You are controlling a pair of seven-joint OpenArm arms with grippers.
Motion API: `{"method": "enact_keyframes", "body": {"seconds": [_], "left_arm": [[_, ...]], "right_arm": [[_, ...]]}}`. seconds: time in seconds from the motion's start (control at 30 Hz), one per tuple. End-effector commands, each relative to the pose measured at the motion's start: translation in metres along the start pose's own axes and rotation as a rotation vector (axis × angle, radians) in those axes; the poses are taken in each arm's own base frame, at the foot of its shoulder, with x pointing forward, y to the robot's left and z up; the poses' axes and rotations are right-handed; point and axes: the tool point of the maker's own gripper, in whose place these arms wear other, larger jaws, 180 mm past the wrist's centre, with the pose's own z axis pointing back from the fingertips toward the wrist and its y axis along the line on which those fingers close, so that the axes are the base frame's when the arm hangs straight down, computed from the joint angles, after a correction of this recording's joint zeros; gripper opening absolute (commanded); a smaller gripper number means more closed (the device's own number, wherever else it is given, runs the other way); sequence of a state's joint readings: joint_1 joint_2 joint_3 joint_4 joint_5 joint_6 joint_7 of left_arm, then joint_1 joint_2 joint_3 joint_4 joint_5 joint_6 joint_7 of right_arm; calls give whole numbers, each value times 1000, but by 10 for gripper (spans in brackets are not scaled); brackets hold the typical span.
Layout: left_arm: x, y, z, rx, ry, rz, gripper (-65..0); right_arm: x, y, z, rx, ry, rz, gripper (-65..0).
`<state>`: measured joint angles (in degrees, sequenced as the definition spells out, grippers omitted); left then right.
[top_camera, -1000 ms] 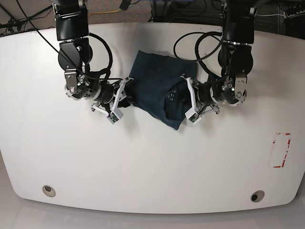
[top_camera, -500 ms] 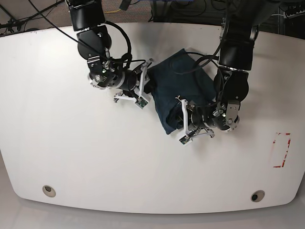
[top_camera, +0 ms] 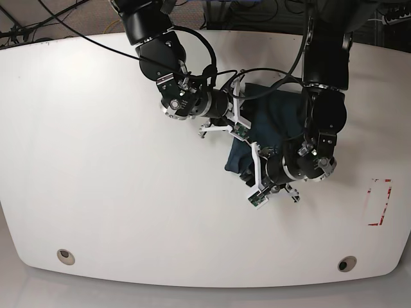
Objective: Fold the T-shirt properly
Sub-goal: 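Lift the folded bundle with the left gripper and carry it to the table edge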
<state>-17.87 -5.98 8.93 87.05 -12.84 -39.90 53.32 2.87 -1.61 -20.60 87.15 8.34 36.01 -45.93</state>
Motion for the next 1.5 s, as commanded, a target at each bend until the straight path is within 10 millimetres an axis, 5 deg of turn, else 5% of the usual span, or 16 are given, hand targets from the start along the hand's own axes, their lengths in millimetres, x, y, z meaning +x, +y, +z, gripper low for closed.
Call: {"method": "enact_keyframes", "body": {"seconds": [0.0,0.1,0.27,0.37,0.5,0.83,1.03,1.2,1.37,1.47], "left_arm": [[16,-6,11,9,-72,-15,-568],[4,-7,19,32,-77,26,-553],[-19,-14,17,102,-47,195,-376],[-38,-13,28,173,-39,314,-328],[-55,-12,31,228,-64,443,-314],[-151,-25,6,225,65,601,-317],[-182,30,35,343,110,603,-317],[-226,88,81,475,186,617,-317],[-267,129,135,571,279,600,-317],[-275,143,157,575,313,552,-317]], "right_arm": [[21,-16,12,-43,-68,1,-506],[23,-30,24,-84,-88,-4,-506],[7,-61,51,-173,-58,2,-506],[-8,-79,70,-214,-58,-53,-506],[-17,-102,95,-236,-111,-139,-506],[-42,-138,147,-282,-167,-243,-506],[-47,-151,163,-330,-170,-252,-506],[-47,-155,167,-343,-179,-257,-506],[-48,-155,167,-347,-173,-254,-506],[-49,-156,168,-346,-162,-246,-506]]}}
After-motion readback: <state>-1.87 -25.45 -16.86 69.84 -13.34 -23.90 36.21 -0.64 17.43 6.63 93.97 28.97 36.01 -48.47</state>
